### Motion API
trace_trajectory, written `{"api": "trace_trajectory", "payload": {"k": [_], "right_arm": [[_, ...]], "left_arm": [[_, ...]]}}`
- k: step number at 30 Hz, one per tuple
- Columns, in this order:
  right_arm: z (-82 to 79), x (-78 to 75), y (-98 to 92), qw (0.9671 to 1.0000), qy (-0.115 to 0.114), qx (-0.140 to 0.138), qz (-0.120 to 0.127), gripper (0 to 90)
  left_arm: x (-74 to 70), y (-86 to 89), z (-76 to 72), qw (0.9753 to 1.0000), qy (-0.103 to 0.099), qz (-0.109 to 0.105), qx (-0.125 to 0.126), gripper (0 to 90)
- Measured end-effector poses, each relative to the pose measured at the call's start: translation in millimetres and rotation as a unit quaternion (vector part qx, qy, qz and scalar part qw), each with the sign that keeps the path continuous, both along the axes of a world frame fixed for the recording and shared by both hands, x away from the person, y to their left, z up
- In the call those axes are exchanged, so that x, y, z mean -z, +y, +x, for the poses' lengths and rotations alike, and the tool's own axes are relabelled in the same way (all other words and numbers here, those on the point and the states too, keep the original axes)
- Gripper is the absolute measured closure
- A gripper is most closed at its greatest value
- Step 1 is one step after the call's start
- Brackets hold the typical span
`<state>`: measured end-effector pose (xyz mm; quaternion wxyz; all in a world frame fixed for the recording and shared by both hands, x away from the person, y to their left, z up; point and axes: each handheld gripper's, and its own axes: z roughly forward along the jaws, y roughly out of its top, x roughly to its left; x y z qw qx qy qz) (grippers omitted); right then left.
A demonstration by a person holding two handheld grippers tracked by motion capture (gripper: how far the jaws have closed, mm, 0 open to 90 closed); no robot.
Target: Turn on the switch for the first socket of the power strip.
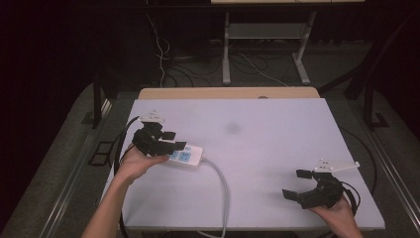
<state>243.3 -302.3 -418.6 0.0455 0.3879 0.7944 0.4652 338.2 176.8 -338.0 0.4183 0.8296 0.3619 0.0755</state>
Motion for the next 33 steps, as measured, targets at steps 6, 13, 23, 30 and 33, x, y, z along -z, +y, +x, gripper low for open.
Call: {"api": "trace_trajectory", "payload": {"k": [6,13,23,30,33], "right_arm": [[-0.2,-0.1,-0.2,1.0,0.0,0.001,0.001,0.3],[-0.5,-0.7,-0.3,1.0,-0.003,0.0,0.003,0.3],[-1.3,-1.3,-0.1,1.0,0.001,-0.001,0.007,0.3],[-1.8,-1.2,0.4,0.9999,0.002,-0.003,0.01,0.3],[-2.0,-1.3,0.2,0.9999,0.004,-0.003,0.012,0.3]], "left_arm": [[4.7,1.7,-18.5,0.9998,-0.011,-0.014,-0.001,5.0],[16.1,3.8,-39.2,0.9989,-0.028,-0.037,-0.008,0.0],[38.7,7.0,-62.7,0.9963,-0.035,-0.078,-0.013,0.0],[56.2,6.9,-72.8,0.996,-0.027,-0.084,-0.007,0.0],[61.6,5.6,-76.3,0.9958,-0.027,-0.087,-0.005,0.0]]}}
